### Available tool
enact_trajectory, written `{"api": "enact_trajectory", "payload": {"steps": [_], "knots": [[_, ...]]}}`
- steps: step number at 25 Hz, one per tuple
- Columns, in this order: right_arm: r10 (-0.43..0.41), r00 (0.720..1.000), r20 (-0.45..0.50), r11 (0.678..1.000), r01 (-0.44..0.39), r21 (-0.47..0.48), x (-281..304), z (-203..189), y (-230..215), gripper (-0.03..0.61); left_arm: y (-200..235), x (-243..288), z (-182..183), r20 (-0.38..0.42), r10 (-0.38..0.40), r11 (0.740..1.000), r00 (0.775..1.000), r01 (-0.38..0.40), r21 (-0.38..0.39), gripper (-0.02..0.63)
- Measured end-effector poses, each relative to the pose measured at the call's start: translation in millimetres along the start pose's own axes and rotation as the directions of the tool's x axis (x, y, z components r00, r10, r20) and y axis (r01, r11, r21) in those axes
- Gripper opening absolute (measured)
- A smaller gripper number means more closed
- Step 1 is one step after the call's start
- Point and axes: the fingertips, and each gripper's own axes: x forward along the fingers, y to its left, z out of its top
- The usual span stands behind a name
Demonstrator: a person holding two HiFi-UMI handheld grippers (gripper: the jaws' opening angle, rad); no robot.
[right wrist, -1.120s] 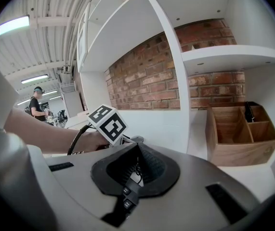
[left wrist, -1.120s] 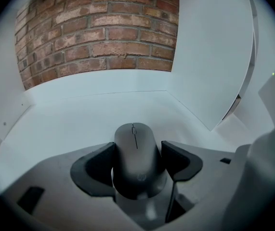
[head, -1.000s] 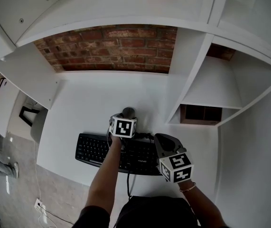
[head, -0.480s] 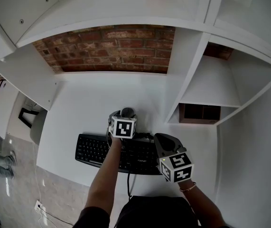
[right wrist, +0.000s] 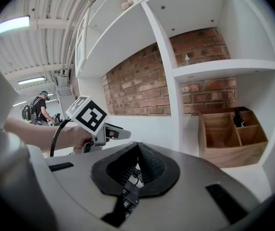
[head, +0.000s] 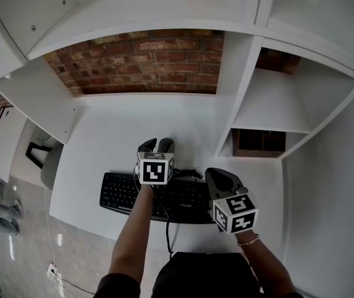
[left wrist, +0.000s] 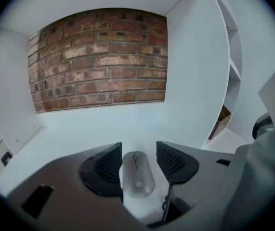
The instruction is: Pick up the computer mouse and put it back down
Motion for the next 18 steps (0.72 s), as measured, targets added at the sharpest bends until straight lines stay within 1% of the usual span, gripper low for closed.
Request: {"api": "enact_trajectory", "payload": {"steps": [3, 5, 9, 18], "knots": [[-0.009, 1.0, 0.008, 1.0, 0.009, -0.003, -4.7, 1.4, -1.4, 0.005, 1.1, -15.2, 10.7, 0.048, 0.019, 1.0, 0.999, -0.019, 0.004, 0.188], [-0.016, 1.0, 0.013, 1.0, 0.016, -0.003, -8.7, 2.0, -1.5, 0.005, 0.8, -24.5, 13.4, 0.068, 0.032, 0.999, 0.997, -0.033, 0.01, 0.14], [-0.018, 0.999, 0.026, 1.0, 0.018, -0.01, -16.3, 6.3, -0.7, 0.005, -2.9, -38.5, 14.2, 0.091, 0.037, 0.999, 0.995, -0.038, 0.011, 0.132], [-0.032, 0.998, 0.046, 0.999, 0.033, -0.017, -29.1, 12.9, -11.9, 0.005, -15.1, -68.8, 20.6, 0.144, 0.046, 0.998, 0.988, -0.051, 0.031, 0.067]]}}
